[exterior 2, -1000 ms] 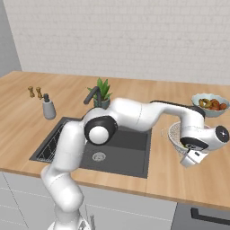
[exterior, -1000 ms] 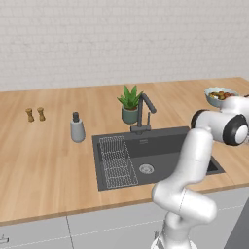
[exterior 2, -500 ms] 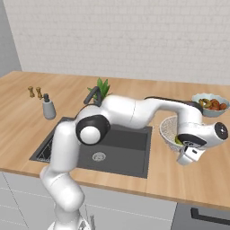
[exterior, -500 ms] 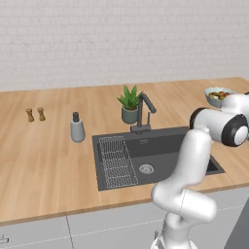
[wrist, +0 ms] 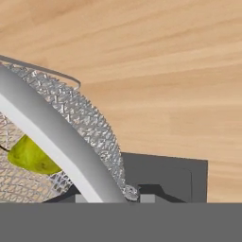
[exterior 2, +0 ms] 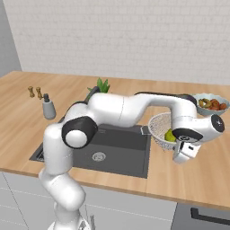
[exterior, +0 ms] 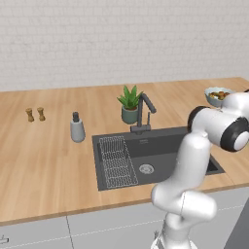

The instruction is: Put the colander in the sink, put the pear in the colander, and turn on the sink faucet and pour water over the colander.

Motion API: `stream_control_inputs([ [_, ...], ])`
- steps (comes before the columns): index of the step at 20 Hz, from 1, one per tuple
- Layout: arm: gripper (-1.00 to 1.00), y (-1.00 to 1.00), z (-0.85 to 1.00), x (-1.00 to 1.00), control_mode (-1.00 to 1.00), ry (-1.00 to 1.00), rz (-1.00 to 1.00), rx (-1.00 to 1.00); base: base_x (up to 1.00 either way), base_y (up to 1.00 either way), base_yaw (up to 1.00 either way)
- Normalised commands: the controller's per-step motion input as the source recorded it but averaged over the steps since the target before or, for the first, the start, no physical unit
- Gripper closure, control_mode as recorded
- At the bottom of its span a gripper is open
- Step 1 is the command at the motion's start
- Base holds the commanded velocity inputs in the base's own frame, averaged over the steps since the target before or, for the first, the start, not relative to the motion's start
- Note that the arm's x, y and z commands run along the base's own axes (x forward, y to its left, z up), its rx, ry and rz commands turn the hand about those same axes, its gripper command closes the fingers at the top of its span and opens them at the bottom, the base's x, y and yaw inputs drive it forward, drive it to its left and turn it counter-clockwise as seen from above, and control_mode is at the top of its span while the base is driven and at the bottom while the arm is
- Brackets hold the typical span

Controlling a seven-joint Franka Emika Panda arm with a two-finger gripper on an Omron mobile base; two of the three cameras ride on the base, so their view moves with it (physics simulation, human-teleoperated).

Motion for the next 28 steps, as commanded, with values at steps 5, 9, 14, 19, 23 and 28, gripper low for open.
stream_control_inputs([
  [5,1.0,0.48,0.09,-0.16,-1.0,0.02,0.09,-0.01,0.0,0.0,0.0],
  [9,1.0,0.53,0.0,-0.06,-1.0,0.0,0.08,0.0,0.0,0.0,0.0],
  [14,1.0,0.46,0.0,-0.03,-1.0,0.0,0.11,0.0,0.0,0.0,0.0],
  [19,1.0,0.45,0.0,-0.02,-1.0,0.0,0.15,0.0,0.0,0.0,0.0],
  [23,1.0,0.39,0.0,-0.02,-1.0,0.0,0.17,0.0,0.0,0.0,0.0],
  [28,1.0,0.33,0.0,0.05,-1.0,0.01,0.13,0.0,0.0,0.0,0.0],
])
